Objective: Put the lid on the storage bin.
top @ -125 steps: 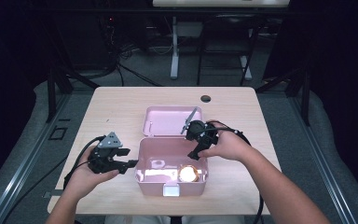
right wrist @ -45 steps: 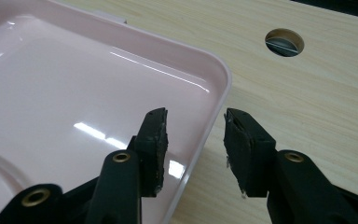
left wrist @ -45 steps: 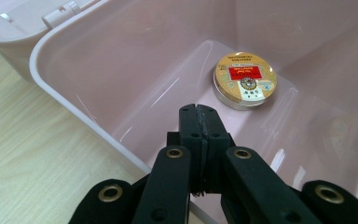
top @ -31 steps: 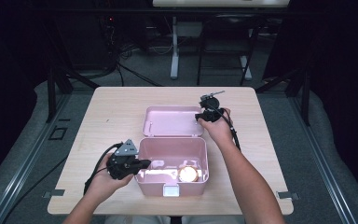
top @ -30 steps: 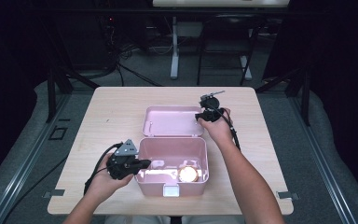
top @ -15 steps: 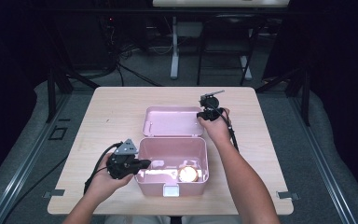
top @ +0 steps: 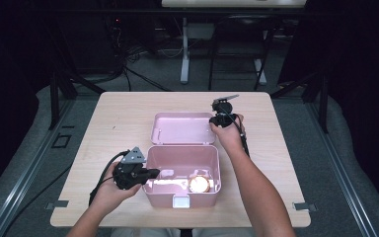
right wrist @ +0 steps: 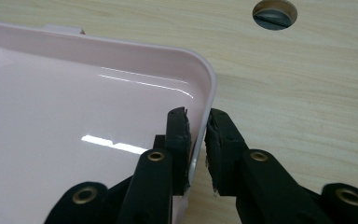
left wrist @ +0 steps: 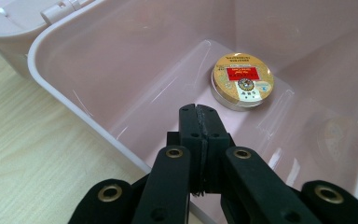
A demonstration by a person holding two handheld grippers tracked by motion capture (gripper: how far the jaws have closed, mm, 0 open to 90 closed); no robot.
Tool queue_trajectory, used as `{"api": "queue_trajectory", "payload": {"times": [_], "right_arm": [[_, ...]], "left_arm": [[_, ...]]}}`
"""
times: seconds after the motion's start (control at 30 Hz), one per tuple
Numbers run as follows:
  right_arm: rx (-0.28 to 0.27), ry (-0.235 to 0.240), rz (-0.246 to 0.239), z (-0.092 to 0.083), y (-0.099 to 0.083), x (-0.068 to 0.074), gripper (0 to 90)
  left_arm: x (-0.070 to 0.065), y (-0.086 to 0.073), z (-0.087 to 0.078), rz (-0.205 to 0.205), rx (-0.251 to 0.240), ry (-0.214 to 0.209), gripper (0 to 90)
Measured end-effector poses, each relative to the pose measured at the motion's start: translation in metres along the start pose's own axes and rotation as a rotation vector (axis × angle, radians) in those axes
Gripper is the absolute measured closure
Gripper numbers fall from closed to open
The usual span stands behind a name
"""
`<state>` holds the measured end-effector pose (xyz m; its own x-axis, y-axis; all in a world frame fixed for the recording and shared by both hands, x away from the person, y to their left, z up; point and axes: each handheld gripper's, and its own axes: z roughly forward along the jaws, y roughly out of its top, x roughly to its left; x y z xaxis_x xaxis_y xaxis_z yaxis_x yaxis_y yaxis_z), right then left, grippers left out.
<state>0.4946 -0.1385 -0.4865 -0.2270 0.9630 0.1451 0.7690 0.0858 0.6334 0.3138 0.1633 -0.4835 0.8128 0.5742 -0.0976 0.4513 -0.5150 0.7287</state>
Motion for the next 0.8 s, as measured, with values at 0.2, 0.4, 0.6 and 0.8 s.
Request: {"api": "queue_trajectory", "payload": {"times": [0.2,0.4,0.6,0.8], "right_arm": [[-0.013,-0.007,-0.006,-0.004,0.002,0.002,80.5],[-0.016,-0.008,-0.004,-0.007,0.003,0.003,81.0],[-0.027,-0.009,-0.012,-0.01,0.004,0.004,81.4],[-0.038,-0.003,-0.009,-0.015,0.005,0.004,81.7]], "left_arm": [[0.0,0.0,0.0,0.0,0.001,-0.001,90.0],[0.0,0.0,0.0,0.003,0.001,0.004,90.0],[0.0,0.0,0.0,0.001,-0.001,0.002,90.0],[0.0,0.0,0.0,0.001,-0.002,0.003,90.0]]}}
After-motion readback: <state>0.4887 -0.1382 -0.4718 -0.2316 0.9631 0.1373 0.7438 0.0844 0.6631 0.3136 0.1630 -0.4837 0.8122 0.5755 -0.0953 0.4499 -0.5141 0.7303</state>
